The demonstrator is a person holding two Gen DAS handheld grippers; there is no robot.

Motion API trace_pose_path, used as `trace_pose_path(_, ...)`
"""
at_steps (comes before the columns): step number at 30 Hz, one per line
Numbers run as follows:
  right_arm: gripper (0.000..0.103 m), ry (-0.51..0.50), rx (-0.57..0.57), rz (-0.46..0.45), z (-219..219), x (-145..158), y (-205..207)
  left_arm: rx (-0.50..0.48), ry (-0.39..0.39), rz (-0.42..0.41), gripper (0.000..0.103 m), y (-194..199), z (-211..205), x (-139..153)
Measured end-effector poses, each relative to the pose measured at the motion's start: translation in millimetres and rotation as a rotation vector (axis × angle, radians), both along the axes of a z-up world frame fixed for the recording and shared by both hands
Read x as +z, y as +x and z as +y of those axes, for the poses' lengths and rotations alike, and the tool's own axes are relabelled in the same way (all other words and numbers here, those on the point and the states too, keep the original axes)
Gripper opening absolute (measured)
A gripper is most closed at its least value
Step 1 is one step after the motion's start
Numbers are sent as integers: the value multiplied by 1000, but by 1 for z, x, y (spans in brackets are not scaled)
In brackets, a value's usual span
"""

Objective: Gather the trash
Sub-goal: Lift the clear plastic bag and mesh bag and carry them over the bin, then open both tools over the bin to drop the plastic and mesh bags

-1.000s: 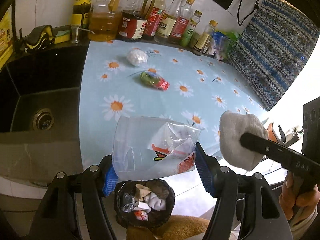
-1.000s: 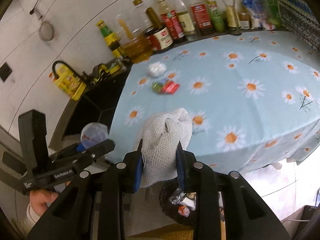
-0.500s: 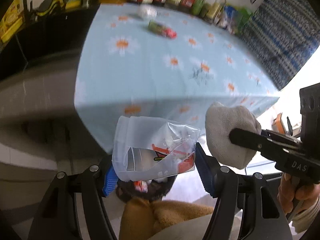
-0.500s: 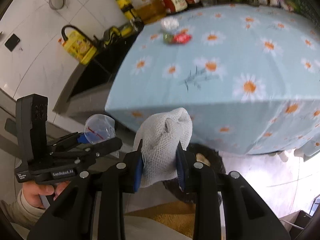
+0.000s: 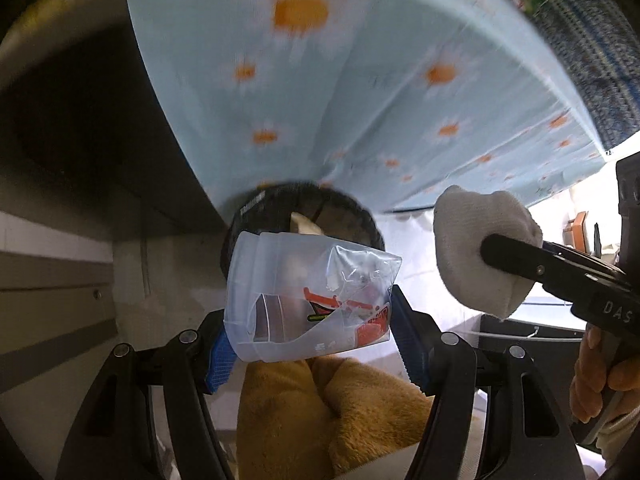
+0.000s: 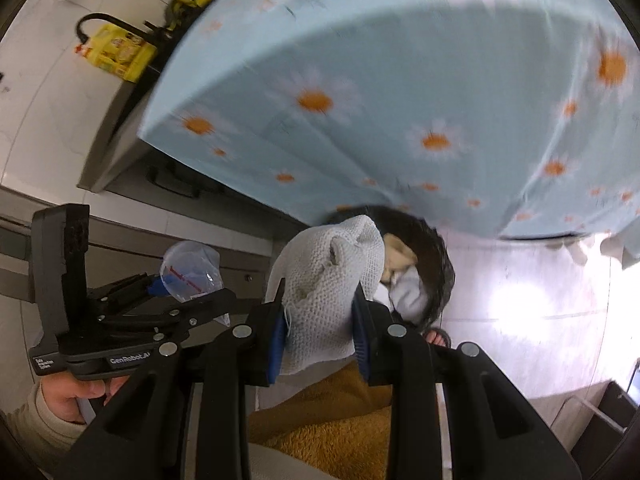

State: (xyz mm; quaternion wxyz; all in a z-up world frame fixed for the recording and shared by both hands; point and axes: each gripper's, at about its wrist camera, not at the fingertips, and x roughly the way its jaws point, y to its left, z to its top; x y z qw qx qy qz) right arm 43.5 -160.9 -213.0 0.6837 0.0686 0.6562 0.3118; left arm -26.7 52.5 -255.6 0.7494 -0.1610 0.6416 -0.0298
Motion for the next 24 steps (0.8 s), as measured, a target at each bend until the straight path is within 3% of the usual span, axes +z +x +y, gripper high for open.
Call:
trace_pose_path(12,30,-71,-88,148,-5,-99,9,-95,47,123,65,29,-12,-96)
trace_pose_path(17,30,-89,-140,206,-7,-144,19,-58,52,185,65,42,-4,-141)
trace_pose_path(24,31,-109,-278,356,-10,-204,25,-63,46,217,65,48,-6,-173)
